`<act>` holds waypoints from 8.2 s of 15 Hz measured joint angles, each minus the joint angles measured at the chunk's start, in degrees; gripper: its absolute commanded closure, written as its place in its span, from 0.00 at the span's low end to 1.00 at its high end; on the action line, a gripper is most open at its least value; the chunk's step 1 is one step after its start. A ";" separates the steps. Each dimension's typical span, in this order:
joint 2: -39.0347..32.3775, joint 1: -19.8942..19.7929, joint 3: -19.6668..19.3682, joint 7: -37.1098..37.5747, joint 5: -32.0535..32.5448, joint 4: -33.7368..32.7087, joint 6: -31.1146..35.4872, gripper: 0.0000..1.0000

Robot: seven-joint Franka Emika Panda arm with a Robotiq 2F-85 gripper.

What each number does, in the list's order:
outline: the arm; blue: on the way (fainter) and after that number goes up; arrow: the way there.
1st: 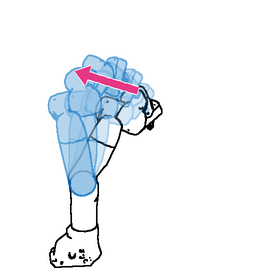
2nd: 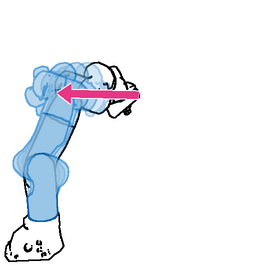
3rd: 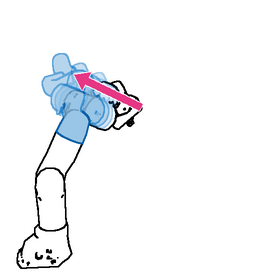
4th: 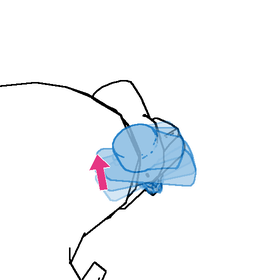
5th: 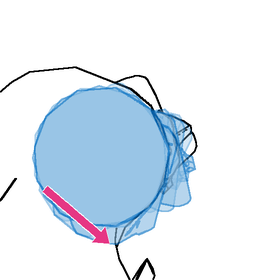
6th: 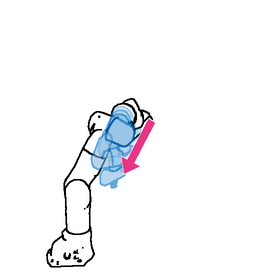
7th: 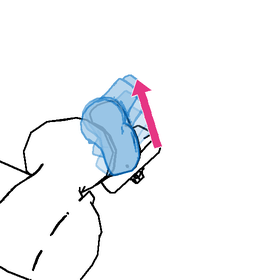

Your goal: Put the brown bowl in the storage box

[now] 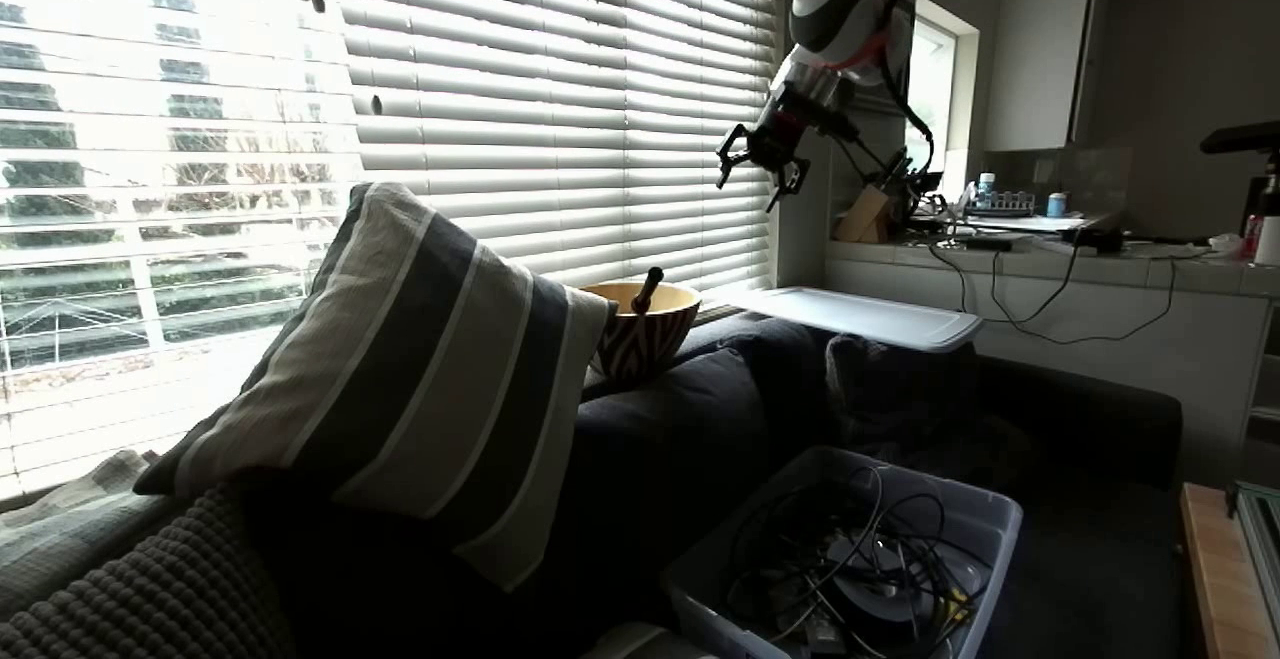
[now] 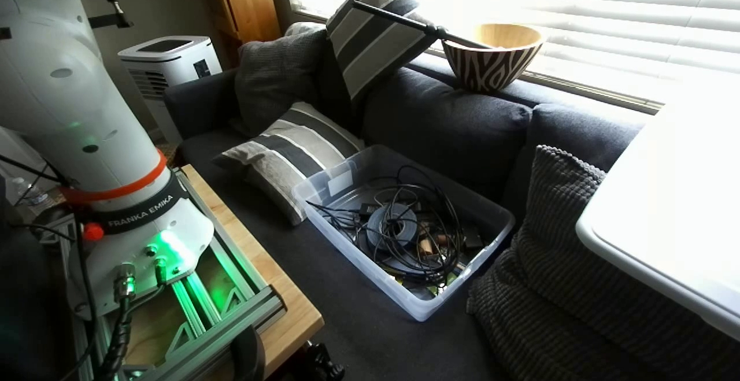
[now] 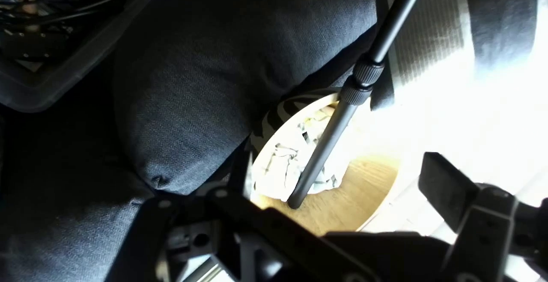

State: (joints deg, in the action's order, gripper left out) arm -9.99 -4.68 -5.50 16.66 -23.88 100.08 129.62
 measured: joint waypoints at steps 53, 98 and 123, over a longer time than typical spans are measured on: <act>-55.15 -8.81 4.97 11.88 -0.70 -57.81 -8.38 0.81; -51.51 -30.87 15.12 -18.74 6.72 -60.79 -46.87 0.94; -53.03 -32.06 11.04 -32.85 16.35 -49.34 -34.98 0.94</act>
State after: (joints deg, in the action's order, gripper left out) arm -63.01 -36.74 5.53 -16.19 -7.53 50.74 94.64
